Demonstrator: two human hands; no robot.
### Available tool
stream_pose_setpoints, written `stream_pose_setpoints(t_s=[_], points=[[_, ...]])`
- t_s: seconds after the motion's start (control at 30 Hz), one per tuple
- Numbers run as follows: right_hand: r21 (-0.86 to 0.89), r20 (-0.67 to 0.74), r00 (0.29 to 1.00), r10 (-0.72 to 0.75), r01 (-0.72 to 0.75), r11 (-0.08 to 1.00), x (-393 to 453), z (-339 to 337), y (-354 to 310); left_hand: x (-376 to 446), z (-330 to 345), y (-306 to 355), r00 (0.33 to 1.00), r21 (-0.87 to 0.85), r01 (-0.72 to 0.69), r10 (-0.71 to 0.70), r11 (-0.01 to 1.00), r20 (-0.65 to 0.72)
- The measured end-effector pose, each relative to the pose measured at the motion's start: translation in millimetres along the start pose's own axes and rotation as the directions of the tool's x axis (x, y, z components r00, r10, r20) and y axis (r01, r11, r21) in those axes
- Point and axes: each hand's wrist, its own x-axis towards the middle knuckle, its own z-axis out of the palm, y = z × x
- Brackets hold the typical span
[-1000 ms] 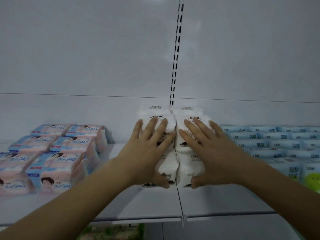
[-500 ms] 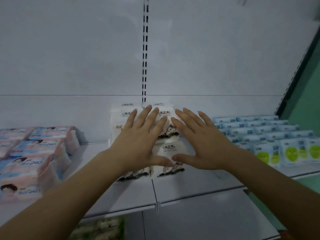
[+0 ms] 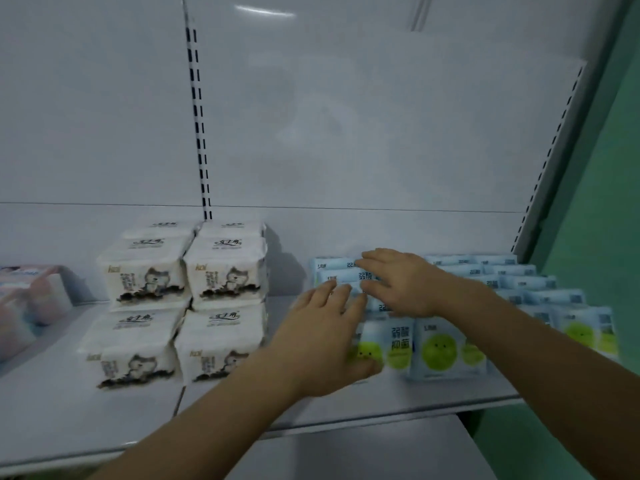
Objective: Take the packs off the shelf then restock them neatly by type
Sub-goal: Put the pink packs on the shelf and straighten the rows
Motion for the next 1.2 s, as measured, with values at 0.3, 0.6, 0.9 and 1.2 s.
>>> stream_pose_setpoints(t_s=[0.3,0.6,0.9,1.2], points=[[0.031,0.163,0.971,-0.175,0.173,0.984,64,18,19,30,32,23,0.984,0.156,0.160,-0.170,0.975,0.058],[0.180,0.112,0.956,-0.271,0.249,0.952,69,12,20,34,38,19,0.976,0.252,0.213,-0.214,0.944,-0.024],[0.115,0.114,0.971,-0.210,0.197,0.974,88,17,32,45,35,2,0.980,0.197,0.201,-0.198,0.960,-0.038],[0.252,0.180,0.969,-0.171,0.122,0.960,85,8,28,60,42,-3,0.972,0.177,0.228,-0.234,0.957,0.014]])
